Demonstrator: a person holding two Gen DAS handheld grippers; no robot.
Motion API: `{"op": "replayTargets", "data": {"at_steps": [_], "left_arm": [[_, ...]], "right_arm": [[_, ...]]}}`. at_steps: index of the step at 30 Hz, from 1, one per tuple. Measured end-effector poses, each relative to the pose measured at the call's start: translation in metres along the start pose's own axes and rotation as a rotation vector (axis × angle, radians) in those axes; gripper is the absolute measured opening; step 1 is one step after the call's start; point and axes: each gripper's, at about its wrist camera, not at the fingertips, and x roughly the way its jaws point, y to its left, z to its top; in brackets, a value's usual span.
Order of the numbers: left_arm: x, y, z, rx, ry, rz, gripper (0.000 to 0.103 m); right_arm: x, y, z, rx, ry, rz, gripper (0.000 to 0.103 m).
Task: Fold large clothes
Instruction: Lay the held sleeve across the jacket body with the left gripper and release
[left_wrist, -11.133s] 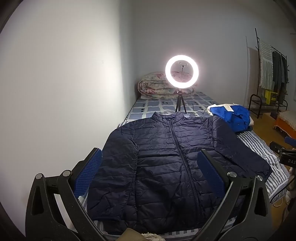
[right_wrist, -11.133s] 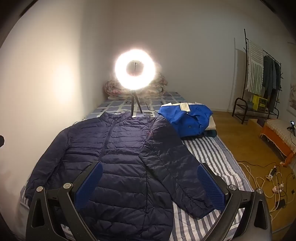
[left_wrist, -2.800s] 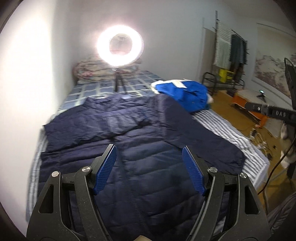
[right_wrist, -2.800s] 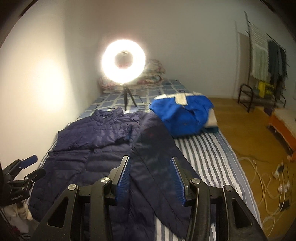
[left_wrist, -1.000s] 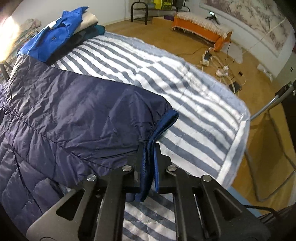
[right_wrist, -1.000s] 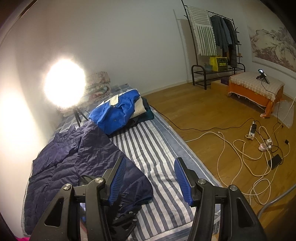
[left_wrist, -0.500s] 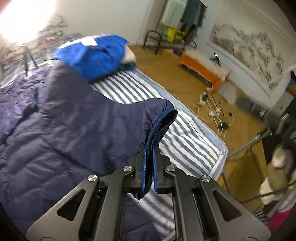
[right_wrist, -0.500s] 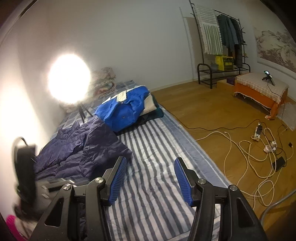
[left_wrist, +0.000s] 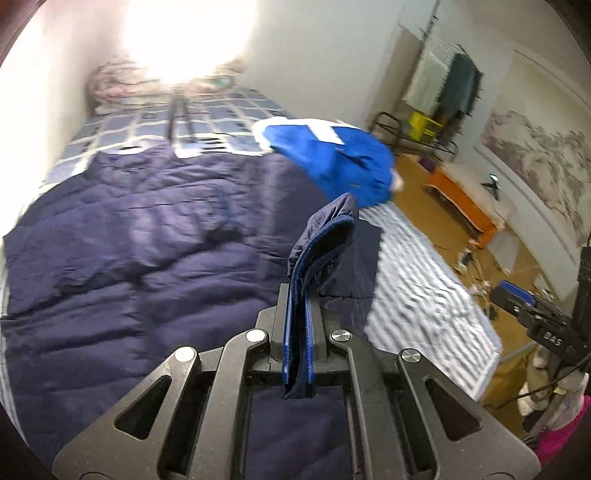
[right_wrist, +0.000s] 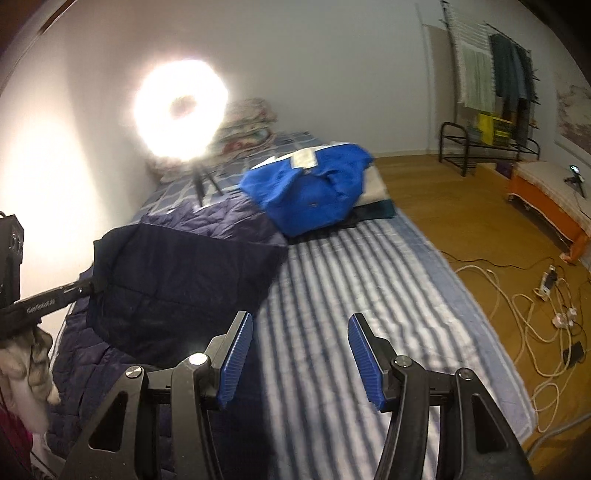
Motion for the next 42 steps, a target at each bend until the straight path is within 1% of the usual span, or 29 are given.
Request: {"op": "replayTargets", "data": {"at_steps": [4, 6, 9, 12, 15, 18, 21, 22, 24, 27, 32, 35, 38, 39, 42], "left_arm": [[0.001, 0.052, 0.002, -0.048, -0.008, 0.063, 0.004], [0.001, 0.08, 0.001, -0.079, -0.015, 0.093, 0.004], [0.004, 0.117, 0.001, -0.118, -0.027, 0.131, 0.004], [0.006, 0.151, 0.003, -0.16, -0.044, 0.166, 0.004], [0.01, 0.182, 0.007, -0.178, -0.057, 0.207, 0.004], [0.014, 0.206, 0.012, -0.193, -0.072, 0.239, 0.004], [0.017, 0.238, 0.014, -0.239, -0.085, 0.255, 0.004], [0.018, 0.249, 0.014, -0.255, -0.089, 0.263, 0.004], [0.02, 0.265, 0.013, -0.274, -0.096, 0.281, 0.004], [0.024, 0.291, 0.015, -0.302, -0.104, 0.309, 0.004], [0.03, 0.323, 0.016, -0.35, -0.127, 0.332, 0.004], [0.032, 0.34, 0.017, -0.382, -0.134, 0.345, 0.004], [0.034, 0.353, 0.018, -0.398, -0.14, 0.366, 0.004], [0.034, 0.358, 0.018, -0.403, -0.144, 0.379, 0.004], [0.039, 0.373, 0.019, -0.419, -0.141, 0.387, 0.004]], "right_arm": [[0.018, 0.027, 0.002, -0.044, 0.024, 0.033, 0.057], [0.028, 0.038, 0.003, -0.045, 0.043, 0.059, 0.056], [0.045, 0.052, 0.006, -0.038, 0.07, 0.119, 0.052], [0.062, 0.067, 0.011, -0.06, 0.077, 0.142, 0.049], [0.08, 0.084, 0.01, -0.087, 0.096, 0.164, 0.046], [0.1, 0.1, 0.012, -0.144, 0.114, 0.185, 0.045], [0.134, 0.117, 0.018, -0.236, 0.129, 0.154, 0.045], [0.151, 0.121, 0.022, -0.262, 0.147, 0.145, 0.044], [0.18, 0.126, 0.031, -0.274, 0.179, 0.145, 0.042], [0.214, 0.132, 0.046, -0.285, 0.198, 0.14, 0.042], [0.254, 0.153, 0.059, -0.346, 0.2, 0.142, 0.041], [0.278, 0.157, 0.064, -0.33, 0.214, 0.136, 0.039], [0.305, 0.154, 0.068, -0.301, 0.227, 0.071, 0.038], [0.312, 0.153, 0.068, -0.298, 0.229, 0.048, 0.038], [0.325, 0.15, 0.07, -0.303, 0.235, 0.002, 0.036]]}}
